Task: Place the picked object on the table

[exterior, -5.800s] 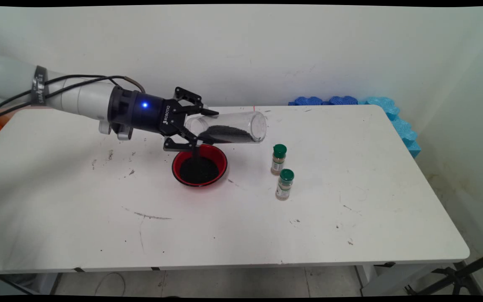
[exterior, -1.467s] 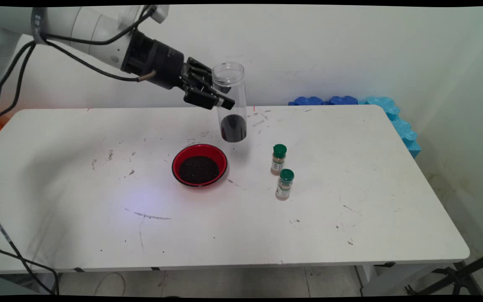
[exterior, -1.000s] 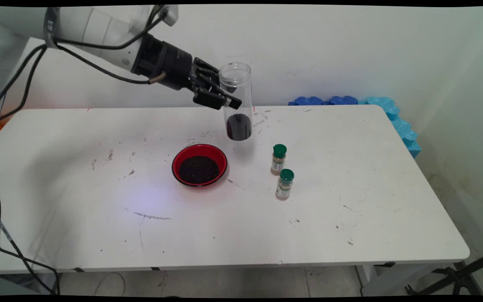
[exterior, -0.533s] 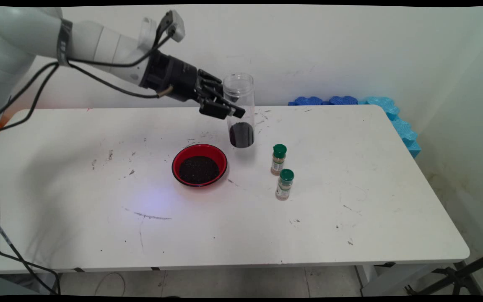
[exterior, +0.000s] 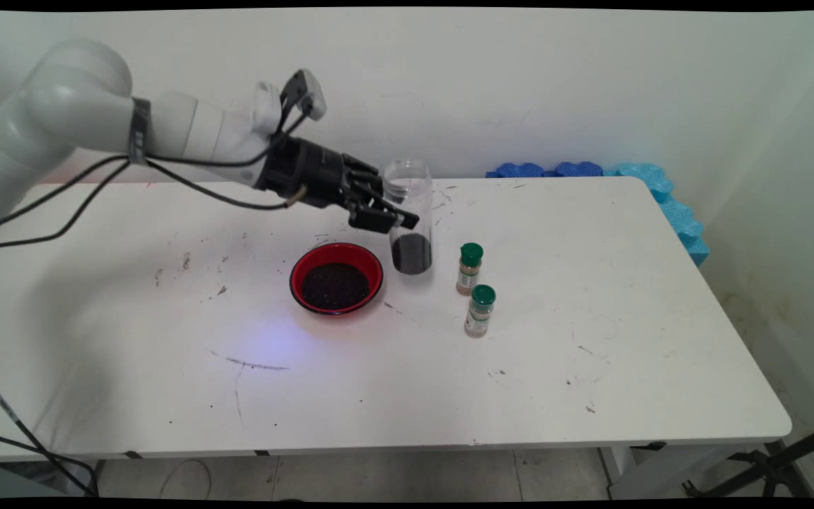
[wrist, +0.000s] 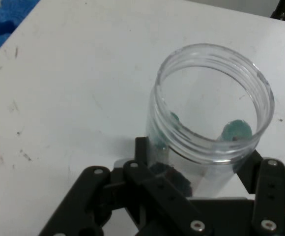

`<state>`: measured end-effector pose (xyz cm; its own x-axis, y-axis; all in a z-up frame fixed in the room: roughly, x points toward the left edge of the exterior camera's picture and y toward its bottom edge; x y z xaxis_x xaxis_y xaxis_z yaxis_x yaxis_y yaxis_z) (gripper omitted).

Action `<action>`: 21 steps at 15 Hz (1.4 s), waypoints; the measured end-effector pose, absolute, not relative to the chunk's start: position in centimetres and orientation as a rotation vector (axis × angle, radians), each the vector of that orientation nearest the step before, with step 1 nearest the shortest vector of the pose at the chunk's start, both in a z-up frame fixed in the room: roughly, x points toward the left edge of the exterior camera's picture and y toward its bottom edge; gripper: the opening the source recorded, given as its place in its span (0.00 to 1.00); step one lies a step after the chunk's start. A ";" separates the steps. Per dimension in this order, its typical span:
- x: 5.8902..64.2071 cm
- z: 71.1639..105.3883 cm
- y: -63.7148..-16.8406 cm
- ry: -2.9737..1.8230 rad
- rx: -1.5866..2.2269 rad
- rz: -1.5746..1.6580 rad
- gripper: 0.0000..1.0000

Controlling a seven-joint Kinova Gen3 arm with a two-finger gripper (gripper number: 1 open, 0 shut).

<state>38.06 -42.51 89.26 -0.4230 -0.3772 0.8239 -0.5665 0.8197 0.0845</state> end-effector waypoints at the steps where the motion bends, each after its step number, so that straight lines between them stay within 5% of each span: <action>1: 37.9 88.7 -42.4 -2.060 0.702 0.253 0.00; 21: 34.6 82.4 -42.3 -2.048 0.747 0.253 0.00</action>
